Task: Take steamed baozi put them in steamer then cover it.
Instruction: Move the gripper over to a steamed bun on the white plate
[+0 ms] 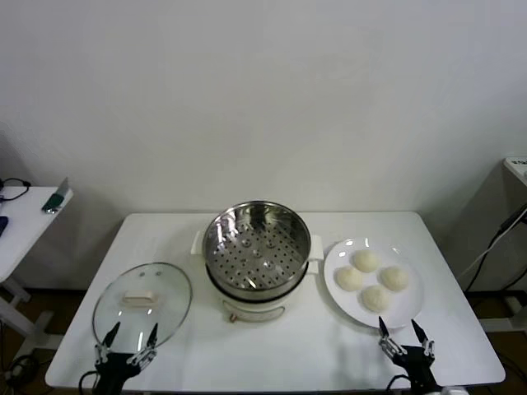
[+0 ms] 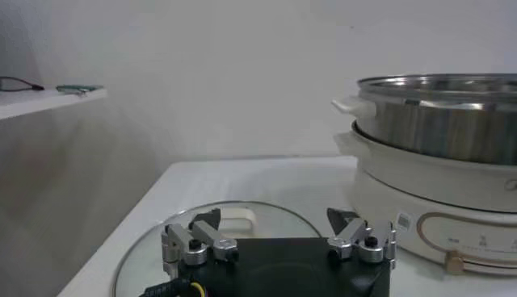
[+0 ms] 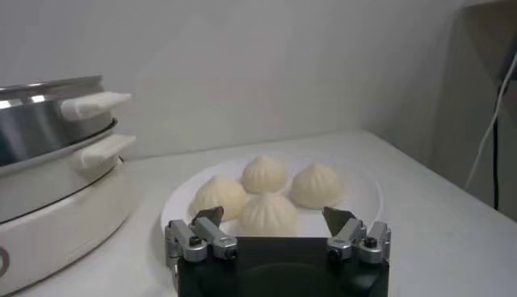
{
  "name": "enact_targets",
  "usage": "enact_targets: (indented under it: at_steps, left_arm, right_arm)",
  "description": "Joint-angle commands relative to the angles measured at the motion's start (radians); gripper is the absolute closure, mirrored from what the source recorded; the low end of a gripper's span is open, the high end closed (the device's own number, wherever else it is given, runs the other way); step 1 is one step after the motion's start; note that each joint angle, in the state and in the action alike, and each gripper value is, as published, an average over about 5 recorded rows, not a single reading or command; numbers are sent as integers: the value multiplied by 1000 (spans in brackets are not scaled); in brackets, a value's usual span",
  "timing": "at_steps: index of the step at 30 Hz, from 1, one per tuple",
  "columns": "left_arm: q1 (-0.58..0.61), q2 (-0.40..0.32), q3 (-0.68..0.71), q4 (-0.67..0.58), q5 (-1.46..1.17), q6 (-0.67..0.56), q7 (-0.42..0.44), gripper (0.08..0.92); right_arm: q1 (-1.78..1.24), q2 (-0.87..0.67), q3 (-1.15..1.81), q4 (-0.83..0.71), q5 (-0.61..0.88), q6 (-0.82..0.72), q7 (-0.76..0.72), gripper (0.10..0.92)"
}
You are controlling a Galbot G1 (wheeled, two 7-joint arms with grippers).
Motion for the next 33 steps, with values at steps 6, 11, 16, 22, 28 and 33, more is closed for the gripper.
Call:
enact_targets:
  at_steps: [6,11,16,22,28,33]
  left_arm:
    - [8,1,-2,-17,26,-1,1,177]
    - [24,1,-3,-29,39,-6,0,177]
    - [40,-5,-2,-45,49,-13,-1,177]
    - [45,-16,3,-50,61,-16,0,177]
    - [41,-18,3,-51,67,-14,5,177]
    - [34,-16,1,-54,69,-8,10,177]
  right_arm:
    - [586,-384,-98,-63,-88,-507,-80,203]
    - [963,-638,-436,-250,-257,-498,-435,203]
    - [1390,-769,-896,-491,-520,-218,-871,203]
    - [1849,-730,-1382,-713,-576,58,-1192,203]
    - [2135,-597,-1752,-857,-422,84,-1322,203]
    - [2176,-484,-1873,-932,-339,38,-1310,203]
